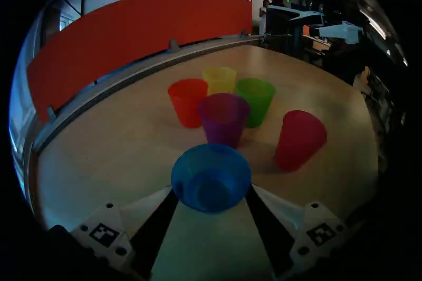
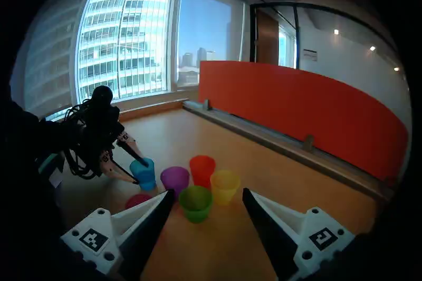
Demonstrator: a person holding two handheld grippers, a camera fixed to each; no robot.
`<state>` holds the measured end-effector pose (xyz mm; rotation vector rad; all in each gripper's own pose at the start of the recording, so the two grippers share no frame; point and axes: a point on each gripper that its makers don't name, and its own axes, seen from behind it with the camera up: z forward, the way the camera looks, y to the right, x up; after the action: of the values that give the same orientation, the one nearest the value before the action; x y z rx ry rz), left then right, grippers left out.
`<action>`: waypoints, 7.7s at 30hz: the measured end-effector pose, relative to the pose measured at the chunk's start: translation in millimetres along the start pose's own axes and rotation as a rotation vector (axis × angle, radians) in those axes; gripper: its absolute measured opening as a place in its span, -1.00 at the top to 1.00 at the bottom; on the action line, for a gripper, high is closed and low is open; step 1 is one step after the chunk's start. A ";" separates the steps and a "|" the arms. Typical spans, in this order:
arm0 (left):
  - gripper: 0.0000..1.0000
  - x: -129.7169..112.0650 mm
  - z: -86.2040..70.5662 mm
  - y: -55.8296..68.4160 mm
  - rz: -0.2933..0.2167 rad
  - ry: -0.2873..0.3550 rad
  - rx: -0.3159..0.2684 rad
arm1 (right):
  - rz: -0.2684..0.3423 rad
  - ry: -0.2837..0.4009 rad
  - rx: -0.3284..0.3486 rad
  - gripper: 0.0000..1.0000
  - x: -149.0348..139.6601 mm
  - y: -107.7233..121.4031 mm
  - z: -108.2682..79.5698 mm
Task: Pour water
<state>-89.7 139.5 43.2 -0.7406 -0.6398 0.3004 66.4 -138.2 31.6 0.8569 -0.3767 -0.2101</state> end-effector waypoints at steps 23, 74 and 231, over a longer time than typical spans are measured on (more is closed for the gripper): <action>-0.72 5.6 5.2 -3.7 -0.023 0.019 0.012 | 0.007 -0.003 -0.001 -0.99 -3.2 1.3 1.4; -0.71 164.6 -114.4 -40.2 -0.023 0.459 0.120 | -0.009 -0.038 -0.009 -0.99 -22.4 10.2 33.0; -0.71 229.4 -162.4 -23.2 -0.046 0.633 0.101 | -0.048 0.287 0.038 -0.85 93.7 -39.0 51.5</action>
<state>191.3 144.3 67.5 -0.6742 -0.0414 0.0442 130.0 -229.7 54.6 0.9196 -0.0927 -0.1220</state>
